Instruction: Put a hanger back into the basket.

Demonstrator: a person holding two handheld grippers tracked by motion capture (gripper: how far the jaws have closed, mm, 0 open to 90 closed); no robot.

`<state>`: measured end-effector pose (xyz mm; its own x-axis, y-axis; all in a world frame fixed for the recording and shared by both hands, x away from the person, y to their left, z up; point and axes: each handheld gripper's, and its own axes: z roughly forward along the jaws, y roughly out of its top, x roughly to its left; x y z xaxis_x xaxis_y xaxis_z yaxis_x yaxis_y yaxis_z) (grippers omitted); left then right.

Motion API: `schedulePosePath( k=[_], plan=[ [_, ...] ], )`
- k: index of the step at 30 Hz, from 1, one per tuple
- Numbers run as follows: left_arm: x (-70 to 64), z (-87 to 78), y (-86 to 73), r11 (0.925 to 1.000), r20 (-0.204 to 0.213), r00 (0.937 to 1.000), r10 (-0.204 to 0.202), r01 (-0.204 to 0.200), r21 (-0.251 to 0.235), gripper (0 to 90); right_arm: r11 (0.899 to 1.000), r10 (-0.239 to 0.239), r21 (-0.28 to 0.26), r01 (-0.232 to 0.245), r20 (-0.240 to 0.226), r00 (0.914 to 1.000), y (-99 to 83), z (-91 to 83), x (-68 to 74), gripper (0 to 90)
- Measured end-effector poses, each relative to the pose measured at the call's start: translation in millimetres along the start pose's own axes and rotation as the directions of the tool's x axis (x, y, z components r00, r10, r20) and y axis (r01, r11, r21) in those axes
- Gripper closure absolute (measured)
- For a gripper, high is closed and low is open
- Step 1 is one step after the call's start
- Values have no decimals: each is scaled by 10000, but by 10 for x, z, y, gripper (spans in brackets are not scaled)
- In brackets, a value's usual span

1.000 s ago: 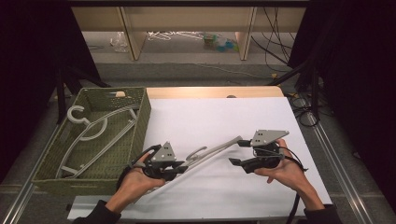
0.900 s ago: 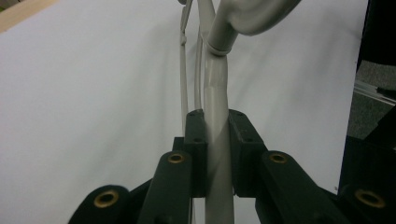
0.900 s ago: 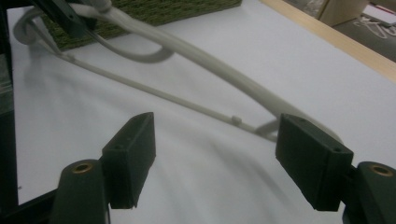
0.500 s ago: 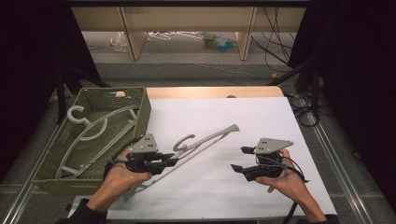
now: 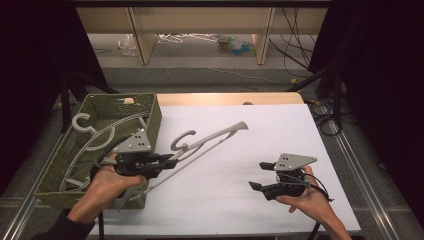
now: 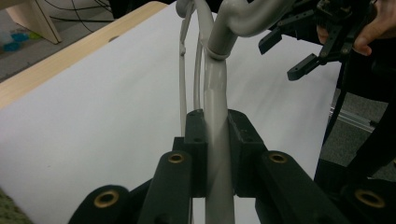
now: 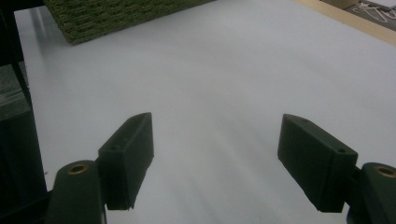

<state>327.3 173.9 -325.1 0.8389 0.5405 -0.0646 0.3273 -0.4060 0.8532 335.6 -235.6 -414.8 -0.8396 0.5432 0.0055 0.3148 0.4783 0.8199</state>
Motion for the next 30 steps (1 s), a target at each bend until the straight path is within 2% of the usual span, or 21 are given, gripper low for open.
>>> schedulePosePath(
  k=[3, 4, 7, 11, 12, 13, 15, 20, 21, 24, 26, 27, 28, 29, 30],
  plan=[
    [39, -133, 53, 10000, -225, 9997, -17, 16, -18, 792, 10000, 14, 30, -14, -82, 10000, -6, 0, 4, 280],
    [71, -187, 70, 9999, -280, 9996, 98, -99, -35, 792, 10000, -6, 41, 7, -86, 10000, -9, 1, 6, 280],
    [136, -297, 81, 9996, -542, 9983, -192, 180, -234, 793, 10000, 36, 69, -35, -94, 9999, -14, 0, 11, 280],
    [293, -450, 74, 9989, -977, 9947, -321, 287, -368, 792, 10000, 81, 32, -80, -102, 9999, -16, -3, 10, 277],
    [313, -470, 64, 9979, -1068, 9930, -507, 460, -460, 792, 10000, 79, 1, -79, -71, 9999, -17, -3, 10, 275],
    [359, -503, 59, 9982, -1115, 9929, -422, 371, -478, 792, 10000, 96, 2, -96, -80, 9999, -18, -4, 11, 274],
    [432, -553, 39, 9960, -1249, 9896, -708, 633, -634, 792, 9999, 102, -16, -102, -111, 9999, -21, -5, 10, 270],
    [626, -637, 8, 9926, -1642, 9809, -1044, 925, -786, 792, 9999, 73, -118, -73, -38, 10000, -32, -9, 14, 265],
    [649, -647, 5, 9914, -1612, 9805, -1124, 998, -844, 792, 9999, 128, -84, -128, -28, 9999, -35, -13, 22, 265],
    [747, -709, -10, 9898, -1916, 9742, -1196, 1021, -988, 793, 9999, 129, -109, -130, -88, 9999, -43, -22, 27, 265],
    [795, -734, -44, 9912, -2039, 9727, -1108, 933, -937, 793, 9998, 138, -114, -139, -77, 9999, -53, -25, 34, 263],
    [809, -733, -66, 9878, -1762, 9748, -1368, 1209, -982, 792, 9999, 138, -86, -139, -91, 9999, -57, -26, 35, 263],
    [859, -762, -77, 9922, -2280, 9675, -1096, 927, -838, 792, 9999, 122, -72, -122, -99, 9999, -61, -26, 37, 262],
    [906, -777, -100, 9928, -2532, 9616, -1061, 884, -803, 792, 9999, 112, -70, -113, -103, 9999, -63, -25, 37, 263],
    [920, -782, -109, 9930, -2542, 9612, -1068, 899, -772, 792, 9999, 111, -63, -112, -123, 9999, -65, -25, 41, 263]
  ],
)
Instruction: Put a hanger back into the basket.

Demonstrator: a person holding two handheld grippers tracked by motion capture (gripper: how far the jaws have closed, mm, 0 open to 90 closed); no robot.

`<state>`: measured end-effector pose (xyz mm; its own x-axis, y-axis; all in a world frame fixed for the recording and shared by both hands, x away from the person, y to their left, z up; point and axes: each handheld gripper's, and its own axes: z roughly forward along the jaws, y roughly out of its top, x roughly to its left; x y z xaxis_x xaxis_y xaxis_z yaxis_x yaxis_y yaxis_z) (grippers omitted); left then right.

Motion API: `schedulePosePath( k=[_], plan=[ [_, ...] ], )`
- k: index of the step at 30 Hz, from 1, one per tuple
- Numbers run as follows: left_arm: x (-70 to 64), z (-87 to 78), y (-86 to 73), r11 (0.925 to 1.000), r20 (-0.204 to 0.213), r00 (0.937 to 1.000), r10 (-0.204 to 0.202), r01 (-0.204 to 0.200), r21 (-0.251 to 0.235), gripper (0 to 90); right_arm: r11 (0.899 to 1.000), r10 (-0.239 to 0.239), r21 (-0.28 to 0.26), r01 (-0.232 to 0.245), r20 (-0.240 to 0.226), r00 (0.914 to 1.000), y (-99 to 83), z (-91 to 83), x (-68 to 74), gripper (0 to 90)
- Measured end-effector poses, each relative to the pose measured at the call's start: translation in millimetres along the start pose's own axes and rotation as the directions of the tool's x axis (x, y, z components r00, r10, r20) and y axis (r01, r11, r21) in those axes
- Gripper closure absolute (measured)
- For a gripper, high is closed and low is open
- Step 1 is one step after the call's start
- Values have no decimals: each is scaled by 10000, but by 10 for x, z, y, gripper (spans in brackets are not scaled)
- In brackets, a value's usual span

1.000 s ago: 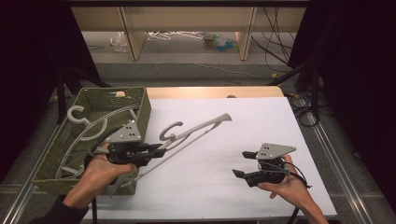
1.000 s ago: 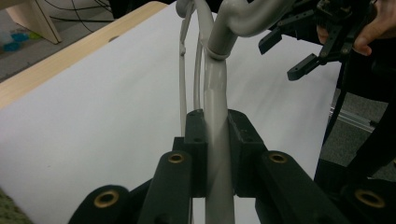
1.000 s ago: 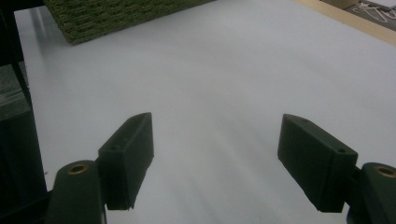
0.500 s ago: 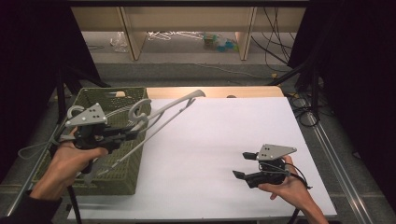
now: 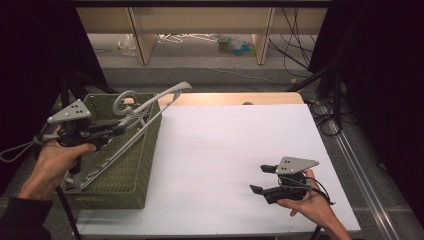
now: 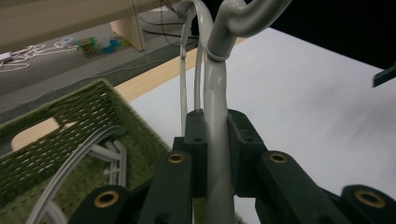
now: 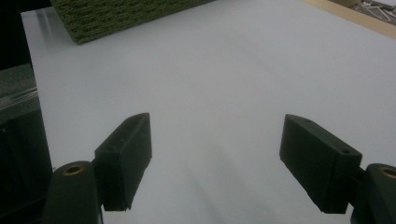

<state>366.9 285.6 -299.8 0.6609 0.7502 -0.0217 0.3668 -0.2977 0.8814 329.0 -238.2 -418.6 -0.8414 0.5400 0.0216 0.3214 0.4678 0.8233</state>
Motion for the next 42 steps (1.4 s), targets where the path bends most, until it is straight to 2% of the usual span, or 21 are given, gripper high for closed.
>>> schedulePosePath(
  k=[2, 7, 11, 15, 20, 30, 38, 42],
  plan=[
    [72, -3, -31, 9999, 12, 9999, -102, 102, 22, 792, 10000, -6, 22, 6, -46, 10000, 0, -1, 6, 263],
    [241, -9, -78, 10000, -206, 9998, -50, 51, 55, 792, 10000, -27, 29, 27, -62, 10000, -3, 10, 16, 263],
    [352, -6, -145, 9996, -384, 9992, -140, 149, 234, 792, 10000, -40, 52, 41, -90, 10000, -5, 14, 17, 263],
    [454, -28, -212, 9997, -481, 9986, -232, 237, 100, 792, 10000, -19, 62, 19, -106, 9999, -10, 18, 14, 263],
    [583, -43, -302, 9992, -766, 9966, -290, 309, 234, 792, 10000, -47, 79, 48, -163, 9999, -11, 23, 16, 262],
    [696, -127, -450, 9996, -776, 9967, -246, 257, 131, 792, 9999, 4, 153, -1, -226, 9997, -14, 30, 19, 258],
    [780, -198, -573, 9974, -1101, 9917, -663, 691, 217, 791, 9998, -24, 213, 29, -227, 9997, -20, 40, 15, 258],
    [813, -197, -622, 9958, -1071, 9908, -822, 861, 324, 791, 9997, 14, 254, -8, -246, 9997, -21, 47, 15, 258]
  ],
)
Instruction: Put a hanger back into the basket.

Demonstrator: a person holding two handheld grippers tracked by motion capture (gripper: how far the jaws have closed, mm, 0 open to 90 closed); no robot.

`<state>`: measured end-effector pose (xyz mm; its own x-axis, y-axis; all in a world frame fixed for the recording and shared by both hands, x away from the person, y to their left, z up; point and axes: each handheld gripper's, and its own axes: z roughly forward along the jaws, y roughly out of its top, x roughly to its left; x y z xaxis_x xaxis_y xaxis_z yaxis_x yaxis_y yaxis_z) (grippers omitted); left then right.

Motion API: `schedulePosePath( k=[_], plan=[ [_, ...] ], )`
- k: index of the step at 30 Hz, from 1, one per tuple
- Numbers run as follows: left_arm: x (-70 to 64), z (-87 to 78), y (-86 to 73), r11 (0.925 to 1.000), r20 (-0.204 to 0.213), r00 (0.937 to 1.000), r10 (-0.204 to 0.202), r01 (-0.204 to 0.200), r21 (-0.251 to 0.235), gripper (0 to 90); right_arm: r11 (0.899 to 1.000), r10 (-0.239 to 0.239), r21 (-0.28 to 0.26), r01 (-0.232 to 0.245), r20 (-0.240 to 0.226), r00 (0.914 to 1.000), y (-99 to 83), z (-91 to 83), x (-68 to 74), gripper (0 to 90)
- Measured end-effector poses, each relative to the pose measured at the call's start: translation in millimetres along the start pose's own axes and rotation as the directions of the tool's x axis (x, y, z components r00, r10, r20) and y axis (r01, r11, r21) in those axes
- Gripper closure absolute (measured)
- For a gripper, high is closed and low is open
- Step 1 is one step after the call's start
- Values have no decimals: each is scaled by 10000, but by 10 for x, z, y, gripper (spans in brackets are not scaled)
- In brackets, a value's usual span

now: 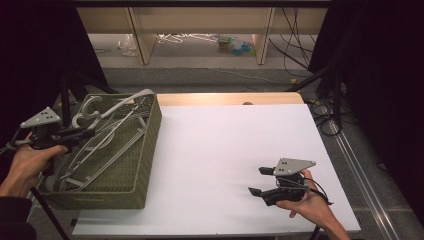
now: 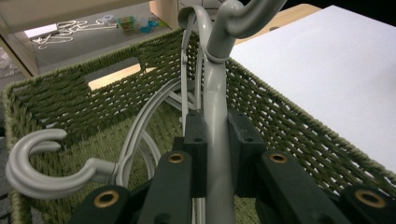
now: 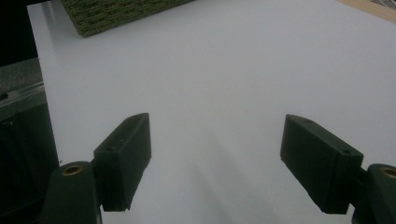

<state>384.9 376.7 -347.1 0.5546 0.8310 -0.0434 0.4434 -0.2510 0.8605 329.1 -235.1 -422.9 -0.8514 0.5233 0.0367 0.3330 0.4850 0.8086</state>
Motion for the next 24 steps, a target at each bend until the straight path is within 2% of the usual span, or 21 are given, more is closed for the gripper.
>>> schedulePosePath(
  k=[10, 13, 14, 18, 19, 22, 23, 24],
  plan=[
    [24, 52, -111, 9993, -13, 9999, -118, 118, 362, 791, 10000, -14, -6, 14, 32, 10000, 1, -1, -3, 256],
    [22, 107, -132, 9988, 130, 9997, -200, 194, 454, 791, 10000, 6, -6, -6, 33, 10000, 4, -6, -1, 256],
    [15, 110, -129, 9981, 21, 9999, -143, 142, 597, 791, 10000, 8, -10, -8, 22, 10000, 3, -6, 0, 256],
    [10, 177, -141, 9968, 184, 9996, -235, 220, 765, 791, 10000, -74, 8, 74, 0, 10000, -1, 0, -6, 256],
    [9, 180, -139, 9958, 51, 9997, -218, 213, 886, 791, 10000, -65, 16, 65, -10, 10000, -3, 0, -6, 256],
    [22, 252, -164, 9939, 60, 9997, -221, 213, 1085, 790, 10000, -61, 22, 61, -4, 10000, -3, 1, -6, 256],
    [33, 267, -165, 9907, 149, 9996, -248, 226, 1340, 789, 10000, -69, 31, 69, -4, 10000, -2, 1, -5, 256],
    [22, 296, -174, 9908, 175, 9978, -634, 609, 1209, 784, 10000, -59, 50, 59, -18, 10000, -3, 1, -3, 256]
  ],
)
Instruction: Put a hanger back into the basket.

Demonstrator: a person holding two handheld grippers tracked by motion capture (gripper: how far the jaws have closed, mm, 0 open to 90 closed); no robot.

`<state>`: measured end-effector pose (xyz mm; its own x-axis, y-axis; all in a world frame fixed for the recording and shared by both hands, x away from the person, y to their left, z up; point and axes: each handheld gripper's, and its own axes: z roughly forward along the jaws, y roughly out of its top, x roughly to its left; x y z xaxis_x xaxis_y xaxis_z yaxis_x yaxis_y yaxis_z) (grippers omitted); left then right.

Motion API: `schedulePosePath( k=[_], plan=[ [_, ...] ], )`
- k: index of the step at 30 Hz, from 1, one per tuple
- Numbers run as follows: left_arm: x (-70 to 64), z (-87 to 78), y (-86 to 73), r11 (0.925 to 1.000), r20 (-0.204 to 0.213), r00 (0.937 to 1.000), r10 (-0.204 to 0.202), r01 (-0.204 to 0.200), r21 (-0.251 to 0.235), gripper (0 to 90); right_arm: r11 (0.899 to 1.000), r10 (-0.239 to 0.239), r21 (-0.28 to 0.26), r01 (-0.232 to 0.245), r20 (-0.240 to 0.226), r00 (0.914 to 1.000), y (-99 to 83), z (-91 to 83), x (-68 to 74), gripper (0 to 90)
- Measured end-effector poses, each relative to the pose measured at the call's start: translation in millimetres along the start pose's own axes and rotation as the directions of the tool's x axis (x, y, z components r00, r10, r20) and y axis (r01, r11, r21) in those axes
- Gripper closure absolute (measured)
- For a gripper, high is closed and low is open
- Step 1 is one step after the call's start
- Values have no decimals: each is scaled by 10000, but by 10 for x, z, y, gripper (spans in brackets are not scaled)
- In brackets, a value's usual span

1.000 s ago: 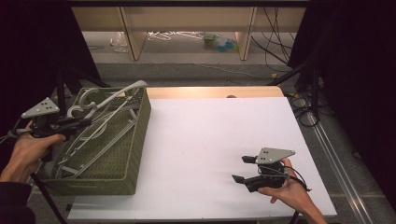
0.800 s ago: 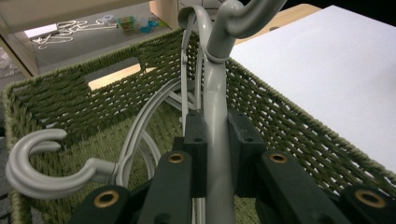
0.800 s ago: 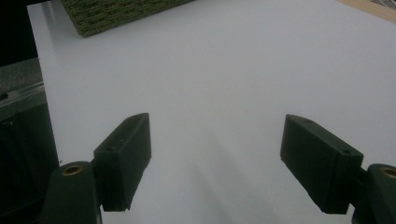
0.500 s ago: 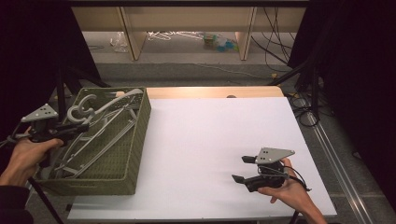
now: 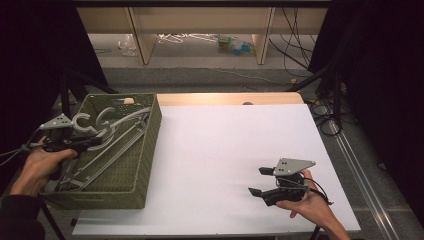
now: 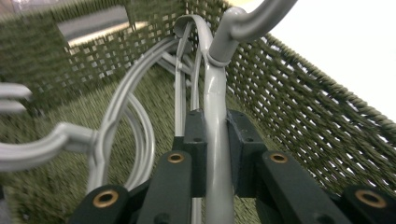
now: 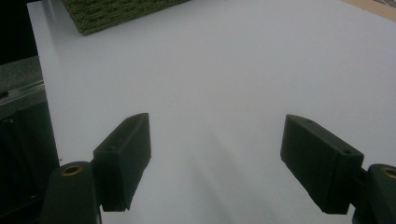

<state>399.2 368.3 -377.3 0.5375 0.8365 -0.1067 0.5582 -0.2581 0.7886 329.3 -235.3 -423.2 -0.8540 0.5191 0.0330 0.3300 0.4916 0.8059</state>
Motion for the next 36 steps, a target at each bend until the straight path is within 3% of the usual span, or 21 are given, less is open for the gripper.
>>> schedulePosePath(
  k=[5, 10, 12, 18, 19, 21, 24, 25, 26, 29, 31, 34, 36],
  plan=[
    [21, 62, -44, 9976, -34, 9976, -685, 686, 97, 785, 10000, -2, 36, 2, -46, 10000, -5, 8, -3, 254],
    [100, 73, -112, 9937, -799, 9920, -973, 1013, 471, 765, 10000, -7, -13, 7, -20, 10000, 0, 1, -2, 252],
    [123, 78, -121, 9913, -1140, 9864, -1183, 1239, 439, 757, 10000, 7, -11, -7, -12, 10000, 2, 3, -1, 251],
    [138, 104, -130, 9907, -1833, 9770, -1085, 1215, 610, 757, 10000, 11, -15, -11, -35, 10000, -1, 4, -1, 251],
    [150, 108, -133, 9888, -1829, 9754, -1231, 1363, 612, 755, 10000, 6, -15, -6, -33, 10000, -2, 4, -3, 251],
    [188, 84, -132, 9894, -1972, 9781, -664, 902, 1142, 747, 10000, 0, -15, 0, -29, 10000, -2, 4, -3, 251],
    [167, 117, -146, 9877, -2087, 9739, -887, 1131, 1077, 740, 10000, 6, -22, -6, -38, 10000, -1, 5, -2, 251],
    [161, 141, -155, 9896, -2312, 9679, -991, 1202, 790, 735, 10000, 11, -25, -11, -38, 10000, -1, 5, -2, 251],
    [176, 127, -166, 9886, -2325, 9689, -848, 1109, 1015, 728, 10000, 14, -29, -14, -36, 10000, -1, 5, -2, 251],
    [191, 120, -178, 9880, -2421, 9658, -930, 1197, 980, 719, 10000, 20, -41, -20, -40, 10000, 0, 2, -1, 251],
    [193, 108, -175, 9853, -2606, 9598, -1041, 1351, 1041, 709, 10000, 15, -45, -15, -45, 10000, 0, 3, -2, 251],
    [221, 93, -194, 9852, -2614, 9585, -1137, 1428, 951, 711, 10000, 26, -38, -26, -35, 10000, -3, 4, -4, 251],
    [226, 89, -212, 9844, -2806, 9533, -1117, 1447, 998, 709, 10000, 40, 6, -40, -38, 10000, -3, 11, -3, 250]
  ],
)
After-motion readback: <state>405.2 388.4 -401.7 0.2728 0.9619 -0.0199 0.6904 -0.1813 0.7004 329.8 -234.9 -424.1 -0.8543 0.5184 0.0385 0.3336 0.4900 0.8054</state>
